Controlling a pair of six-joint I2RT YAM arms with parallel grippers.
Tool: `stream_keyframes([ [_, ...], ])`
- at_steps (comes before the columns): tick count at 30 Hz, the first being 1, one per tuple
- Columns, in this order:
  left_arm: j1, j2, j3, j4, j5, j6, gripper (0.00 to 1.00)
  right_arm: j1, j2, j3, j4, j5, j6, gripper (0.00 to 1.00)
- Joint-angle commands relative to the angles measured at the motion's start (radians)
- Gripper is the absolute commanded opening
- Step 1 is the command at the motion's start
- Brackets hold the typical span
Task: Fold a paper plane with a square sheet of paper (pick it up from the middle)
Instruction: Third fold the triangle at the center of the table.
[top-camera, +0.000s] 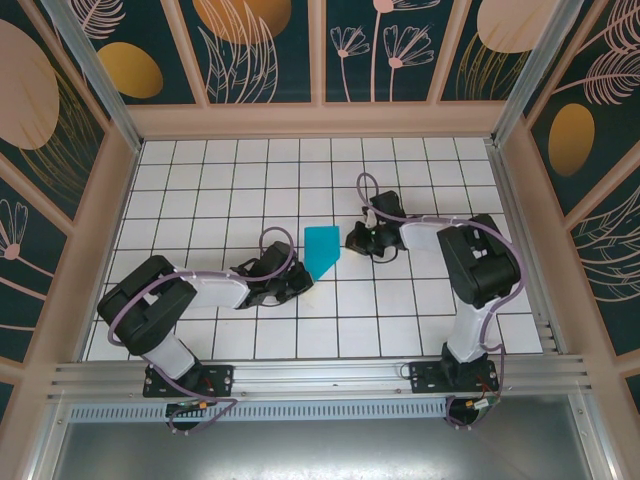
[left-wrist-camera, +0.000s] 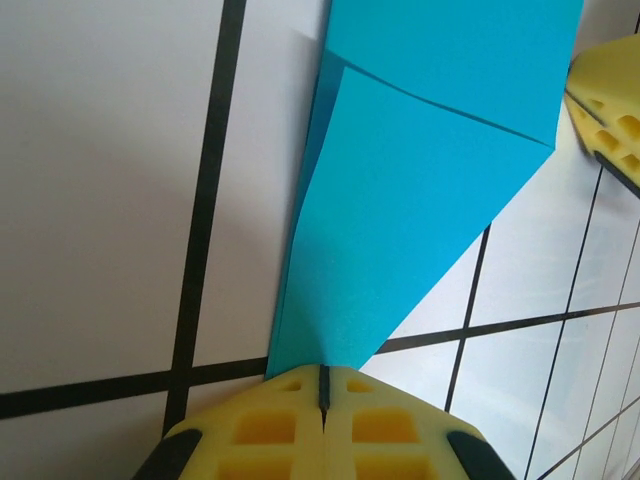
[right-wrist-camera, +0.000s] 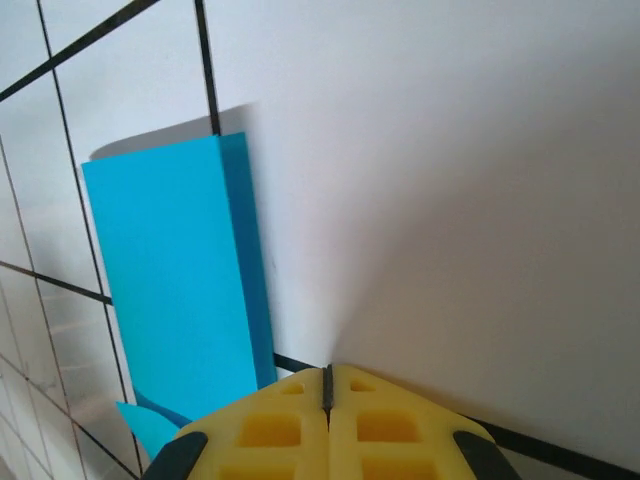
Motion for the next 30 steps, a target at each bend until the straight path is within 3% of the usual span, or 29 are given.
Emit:
stream_keyframes([
  [1, -0.006, 0.011, -0.006, -0.167, 0.0, 0.034, 0.0, 0.03, -0.102, -0.02, -0.026, 0.031, 0.004, 0.0],
  [6, -0.005, 0.023, 0.014, -0.172, 0.0, 0.043, 0.0, 0.126, -0.15, -0.081, 0.033, 0.024, 0.063, 0.0],
  [11, -0.005, 0.028, 0.02, -0.175, -0.001, 0.048, 0.0, 0.201, -0.075, -0.073, 0.074, 0.0, 0.094, 0.0],
  [25, -0.005, -0.006, -0.003, -0.197, 0.04, 0.09, 0.0, 0.182, 0.031, -0.057, 0.011, 0.077, 0.119, 0.0],
  [30, -0.007, -0.055, -0.014, -0.318, 0.05, 0.158, 0.0, 0.176, 0.036, -0.056, -0.011, 0.101, 0.131, 0.0],
])
